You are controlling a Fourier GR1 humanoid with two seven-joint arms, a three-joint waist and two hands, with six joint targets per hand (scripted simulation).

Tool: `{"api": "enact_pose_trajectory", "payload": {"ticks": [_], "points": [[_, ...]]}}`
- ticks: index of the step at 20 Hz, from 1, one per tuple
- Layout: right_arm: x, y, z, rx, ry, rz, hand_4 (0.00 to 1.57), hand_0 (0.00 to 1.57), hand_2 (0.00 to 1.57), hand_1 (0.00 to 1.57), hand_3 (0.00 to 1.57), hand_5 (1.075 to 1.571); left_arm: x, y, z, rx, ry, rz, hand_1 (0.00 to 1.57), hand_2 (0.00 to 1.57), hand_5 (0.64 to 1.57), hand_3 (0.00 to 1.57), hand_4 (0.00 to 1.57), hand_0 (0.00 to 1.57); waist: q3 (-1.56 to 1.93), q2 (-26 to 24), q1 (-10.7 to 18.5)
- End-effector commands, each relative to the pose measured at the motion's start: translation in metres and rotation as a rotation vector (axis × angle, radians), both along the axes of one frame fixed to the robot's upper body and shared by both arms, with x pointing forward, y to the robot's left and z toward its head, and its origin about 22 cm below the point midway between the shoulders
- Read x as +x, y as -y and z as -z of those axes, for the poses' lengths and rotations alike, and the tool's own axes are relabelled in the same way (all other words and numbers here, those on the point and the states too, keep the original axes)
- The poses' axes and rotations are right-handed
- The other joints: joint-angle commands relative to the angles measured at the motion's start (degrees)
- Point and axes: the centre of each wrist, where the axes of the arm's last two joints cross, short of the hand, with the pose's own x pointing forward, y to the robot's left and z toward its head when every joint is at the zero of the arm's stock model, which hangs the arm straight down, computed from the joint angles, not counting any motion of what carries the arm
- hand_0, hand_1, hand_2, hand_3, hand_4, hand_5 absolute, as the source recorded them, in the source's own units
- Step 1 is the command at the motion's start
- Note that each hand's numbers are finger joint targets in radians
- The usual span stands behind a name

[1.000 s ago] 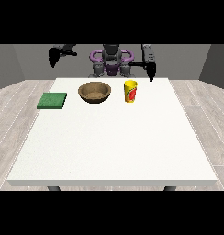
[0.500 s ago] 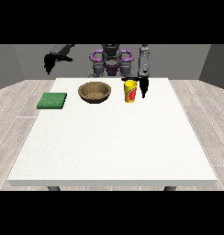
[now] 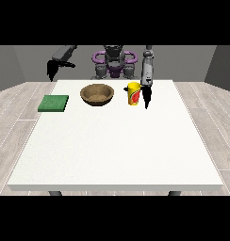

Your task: Pick the cup and pour the ball into the bowl, then pick the bowl and place it on the pad

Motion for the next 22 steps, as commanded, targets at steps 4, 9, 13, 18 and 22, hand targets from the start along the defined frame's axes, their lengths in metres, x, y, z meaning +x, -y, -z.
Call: {"api": "enact_pose_trajectory", "payload": {"ticks": [4, 9, 13, 18, 22], "points": [[0.007, 0.013, -0.002, -0.012, -0.060, 0.011, 0.00, 0.00, 0.00, 0.00, 0.00, 1.571, 0.007, 0.032, 0.010, 0.007, -0.049, 0.012, 0.00, 0.00, 1.559, 0.00, 0.00, 0.00, 0.01, -2.1, -0.1], [0.015, 0.020, -0.035, -0.045, 0.097, -0.033, 0.00, 0.00, 0.00, 0.00, 0.00, 1.570, -0.007, 0.020, 0.025, 0.270, 0.073, -0.148, 1.30, 1.57, 1.255, 1.57, 1.43, 1.30, -0.02, 5.9, -4.3], [0.012, 0.021, -0.042, -0.043, 0.062, -0.054, 0.00, 0.00, 0.00, 0.00, 0.00, 1.570, -0.021, 0.026, 0.039, 0.305, 0.011, -0.202, 1.32, 1.57, 1.252, 1.57, 1.48, 1.32, -0.05, 3.2, -6.1], [-0.009, 0.046, 0.006, -0.037, -0.209, 0.035, 0.00, 0.00, 0.00, 0.00, 0.00, 1.570, -0.015, 0.003, 0.025, 0.455, -0.163, -0.136, 1.34, 1.57, 1.304, 1.57, 1.53, 1.34, 0.09, -12.2, -0.9], [-0.006, 0.041, 0.024, -0.014, -0.249, 0.071, 0.00, 0.00, 0.00, 0.00, 0.00, 1.569, 0.024, -0.065, -0.036, 0.752, -0.174, -0.195, 1.44, 1.57, 1.321, 1.57, 1.57, 1.44, 0.33, -14.5, 2.6]]}}
